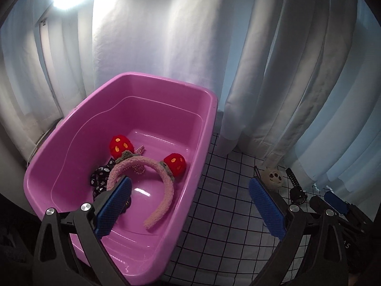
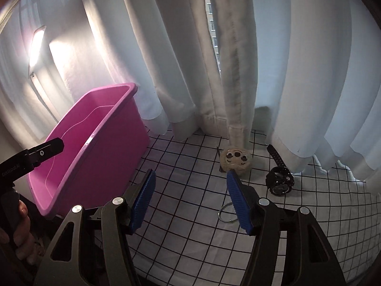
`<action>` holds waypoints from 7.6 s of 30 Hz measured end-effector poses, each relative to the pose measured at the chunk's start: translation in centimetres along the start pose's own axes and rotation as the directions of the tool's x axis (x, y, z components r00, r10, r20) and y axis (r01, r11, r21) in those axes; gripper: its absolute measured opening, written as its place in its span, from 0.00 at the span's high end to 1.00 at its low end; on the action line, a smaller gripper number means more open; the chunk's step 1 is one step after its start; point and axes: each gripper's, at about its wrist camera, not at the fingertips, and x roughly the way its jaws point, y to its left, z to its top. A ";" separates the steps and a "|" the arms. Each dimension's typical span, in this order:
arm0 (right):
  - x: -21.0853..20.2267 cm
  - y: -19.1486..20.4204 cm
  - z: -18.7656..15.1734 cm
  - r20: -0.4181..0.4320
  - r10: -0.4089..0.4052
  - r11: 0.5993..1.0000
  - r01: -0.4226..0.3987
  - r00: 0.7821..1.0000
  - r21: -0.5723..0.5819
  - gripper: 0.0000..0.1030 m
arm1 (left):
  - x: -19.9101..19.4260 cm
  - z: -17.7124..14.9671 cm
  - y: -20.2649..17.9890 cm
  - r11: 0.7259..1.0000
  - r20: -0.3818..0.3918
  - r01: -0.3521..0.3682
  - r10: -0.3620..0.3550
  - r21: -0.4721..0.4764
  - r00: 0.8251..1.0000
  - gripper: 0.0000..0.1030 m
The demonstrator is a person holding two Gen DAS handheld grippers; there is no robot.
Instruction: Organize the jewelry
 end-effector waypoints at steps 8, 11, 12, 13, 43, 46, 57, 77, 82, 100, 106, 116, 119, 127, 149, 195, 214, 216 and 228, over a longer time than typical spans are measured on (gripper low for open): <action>-0.8 -8.1 -2.7 -0.024 -0.062 0.998 0.062 0.998 0.025 0.42 | 2.5 -4.5 -7.6 0.996 -0.067 0.073 -0.069 0.056 0.995 0.06; -0.1 -10.2 -3.6 -0.044 -0.056 0.998 0.057 0.997 0.018 0.42 | 4.3 -6.5 -9.6 0.995 -0.101 0.077 -0.070 0.070 0.992 0.06; 0.3 -10.7 -3.8 -0.052 -0.050 0.999 0.051 0.997 0.016 0.42 | 4.9 -7.1 -10.1 0.994 -0.110 0.079 -0.071 0.073 0.991 0.06; 0.7 -11.2 -4.1 -0.058 -0.048 0.999 0.049 0.997 0.015 0.42 | 5.5 -7.7 -10.6 0.994 -0.119 0.074 -0.065 0.076 0.991 0.06; 14.7 -16.7 -1.8 -0.226 -0.012 0.995 -0.011 0.974 -0.102 0.38 | 18.1 -13.9 -17.2 0.991 -0.188 -0.103 0.118 0.087 0.975 0.06; 15.3 -16.8 -1.7 -0.238 -0.047 0.996 0.026 0.970 -0.088 0.38 | 18.4 -14.1 -17.8 0.988 -0.165 -0.114 0.130 0.105 0.978 0.06; 18.3 -17.6 -1.4 -0.303 -0.008 0.999 0.019 0.953 0.035 0.36 | 20.3 -14.6 -18.0 0.990 -0.186 -0.118 0.131 0.080 0.974 0.06; 18.7 -17.1 -1.9 -0.255 -0.022 1.000 0.021 0.967 -0.005 0.33 | 19.7 -15.3 -20.1 0.993 -0.158 -0.027 0.045 0.118 0.986 0.06; 18.8 -16.8 -2.0 -0.254 -0.025 1.000 0.023 0.967 -0.013 0.33 | 20.6 -15.7 -20.9 0.985 -0.171 -0.045 0.074 0.168 0.982 0.05; 17.9 -17.2 -3.2 -0.216 -0.029 1.000 0.026 0.976 -0.013 0.34 | 19.1 -16.0 -21.7 0.971 -0.137 0.004 0.029 0.238 0.990 0.57; 16.8 -18.0 -4.2 -0.195 -0.018 1.000 0.019 0.981 0.006 0.34 | 18.7 -15.7 -20.6 0.980 -0.154 0.022 0.009 0.197 0.988 0.57; 15.9 -18.8 -4.8 -0.187 -0.018 0.999 0.024 0.982 0.030 0.35 | 18.1 -15.3 -17.9 0.991 -0.161 0.027 -0.005 0.134 0.987 0.94; 16.1 -18.7 -4.6 -0.188 -0.019 0.999 0.025 0.982 0.030 0.35 | 17.8 -15.3 -17.4 0.992 -0.155 0.049 -0.030 0.121 0.988 0.94; 16.5 -18.1 -4.3 -0.194 -0.019 0.999 0.027 0.981 0.036 0.34 | 17.9 -15.2 -16.1 0.991 -0.173 0.087 -0.070 0.096 0.982 0.81; 16.5 -18.2 -4.3 -0.193 -0.015 0.999 0.021 0.981 0.031 0.34 | 18.5 -16.3 -14.4 0.985 -0.166 -0.055 0.082 0.162 0.983 0.07; 5.5 -11.4 -2.3 -0.026 0.079 0.997 -0.080 0.997 -0.008 0.34 | 6.4 -8.4 -11.8 0.980 0.080 0.033 -0.049 0.195 0.996 0.55; 1.8 10.5 7.6 0.064 0.335 0.908 -0.305 0.940 -0.287 0.34 | -1.3 2.8 3.5 0.992 0.264 -0.119 0.103 0.048 0.959 0.55; 2.5 13.4 8.0 0.028 0.364 0.888 -0.338 0.931 -0.311 0.34 | -0.7 3.2 6.0 0.989 0.242 -0.146 0.138 0.016 0.960 0.55; 9.5 24.6 8.4 -0.172 0.328 0.841 -0.370 0.929 -0.394 0.35 | 3.7 2.4 16.5 0.965 0.028 -0.232 0.237 -0.123 0.971 0.54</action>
